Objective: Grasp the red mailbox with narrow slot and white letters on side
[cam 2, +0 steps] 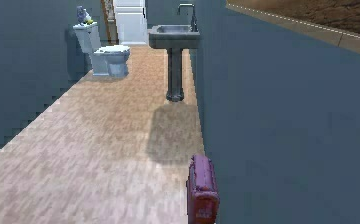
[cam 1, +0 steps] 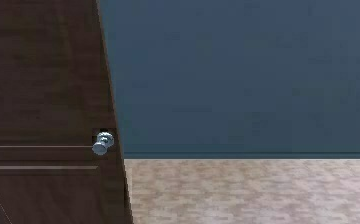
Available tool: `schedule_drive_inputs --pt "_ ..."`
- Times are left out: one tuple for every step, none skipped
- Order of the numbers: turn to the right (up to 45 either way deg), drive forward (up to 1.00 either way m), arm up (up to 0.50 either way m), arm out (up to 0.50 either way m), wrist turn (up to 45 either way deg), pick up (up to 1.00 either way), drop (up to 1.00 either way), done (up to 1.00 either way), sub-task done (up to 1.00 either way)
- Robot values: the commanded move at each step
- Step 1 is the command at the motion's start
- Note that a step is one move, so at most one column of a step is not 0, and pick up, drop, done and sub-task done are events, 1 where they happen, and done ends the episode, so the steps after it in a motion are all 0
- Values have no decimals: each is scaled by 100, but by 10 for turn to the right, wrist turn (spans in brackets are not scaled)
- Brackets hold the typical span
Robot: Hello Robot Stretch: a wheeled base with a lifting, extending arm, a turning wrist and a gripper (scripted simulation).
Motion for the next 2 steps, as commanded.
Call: schedule_drive_inputs --pt "0 0 10 0 0 0 0 0 0" --pt "0 0 0 50 0 0 0 0 0"
